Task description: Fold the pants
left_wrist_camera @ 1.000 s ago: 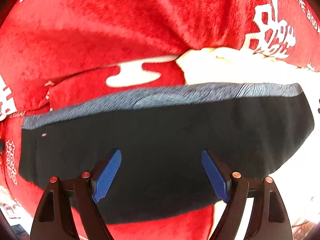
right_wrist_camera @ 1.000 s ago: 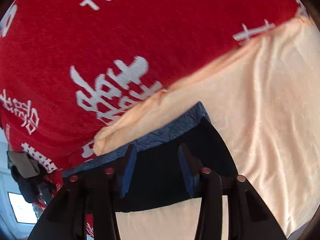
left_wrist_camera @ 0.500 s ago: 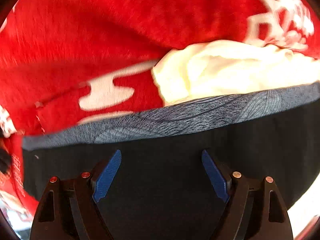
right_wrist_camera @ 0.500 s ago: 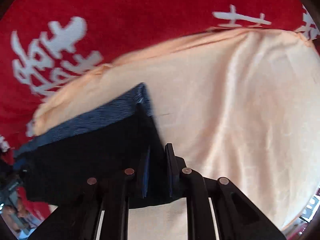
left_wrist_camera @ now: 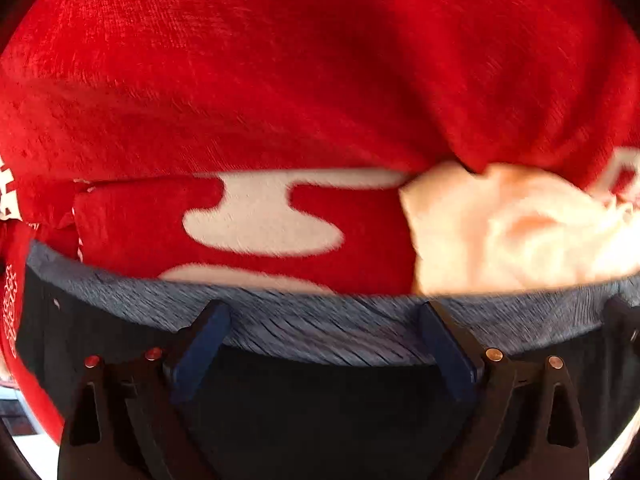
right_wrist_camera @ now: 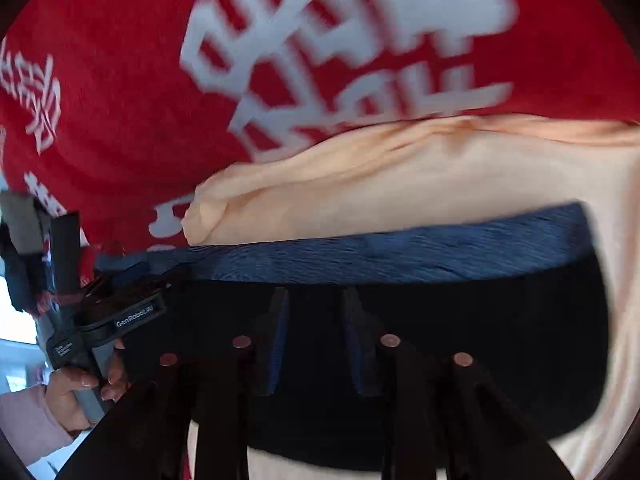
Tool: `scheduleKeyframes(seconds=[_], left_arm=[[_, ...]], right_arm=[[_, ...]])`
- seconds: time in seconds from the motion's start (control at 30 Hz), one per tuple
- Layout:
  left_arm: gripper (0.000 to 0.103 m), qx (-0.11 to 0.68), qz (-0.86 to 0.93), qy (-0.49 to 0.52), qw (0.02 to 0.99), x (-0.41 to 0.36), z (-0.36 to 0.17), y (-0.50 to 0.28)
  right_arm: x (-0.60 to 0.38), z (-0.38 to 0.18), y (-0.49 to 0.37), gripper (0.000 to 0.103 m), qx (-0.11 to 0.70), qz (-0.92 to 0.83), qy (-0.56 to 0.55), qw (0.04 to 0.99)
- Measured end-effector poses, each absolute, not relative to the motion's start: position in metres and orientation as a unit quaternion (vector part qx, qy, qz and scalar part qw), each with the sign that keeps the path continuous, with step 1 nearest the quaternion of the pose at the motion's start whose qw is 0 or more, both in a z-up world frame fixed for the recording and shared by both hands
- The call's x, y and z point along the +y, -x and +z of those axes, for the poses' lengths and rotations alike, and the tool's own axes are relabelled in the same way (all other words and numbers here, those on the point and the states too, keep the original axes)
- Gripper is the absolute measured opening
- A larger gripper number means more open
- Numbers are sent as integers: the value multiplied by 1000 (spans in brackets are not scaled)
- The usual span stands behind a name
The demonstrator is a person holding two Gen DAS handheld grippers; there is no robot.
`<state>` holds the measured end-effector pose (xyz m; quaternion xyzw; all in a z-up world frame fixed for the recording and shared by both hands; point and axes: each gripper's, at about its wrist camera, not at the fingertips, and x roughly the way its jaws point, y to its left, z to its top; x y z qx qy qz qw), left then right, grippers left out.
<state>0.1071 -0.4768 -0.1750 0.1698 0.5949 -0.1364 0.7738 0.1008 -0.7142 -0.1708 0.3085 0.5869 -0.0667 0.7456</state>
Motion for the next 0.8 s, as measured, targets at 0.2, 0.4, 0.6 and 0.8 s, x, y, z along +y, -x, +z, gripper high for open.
scheduleKeyframes(seconds=[0.2, 0.4, 0.6, 0.8], left_arm=[[97, 579, -116, -166, 790, -414, -132, -123], [101, 592, -70, -231, 769, -389, -167, -120], [103, 613, -65, -192, 764, -365, -147, -100], [103, 632, -90, -231, 734, -351, -154, -44]], right_arm=[[-771, -175, -95, 32, 577, -185, -283, 744], [-787, -141, -31, 36, 542, -167, -361, 740], [-763, -127, 35, 38, 511, -178, -453, 708], [-766, -141, 118, 50, 465, -251, -544, 652]])
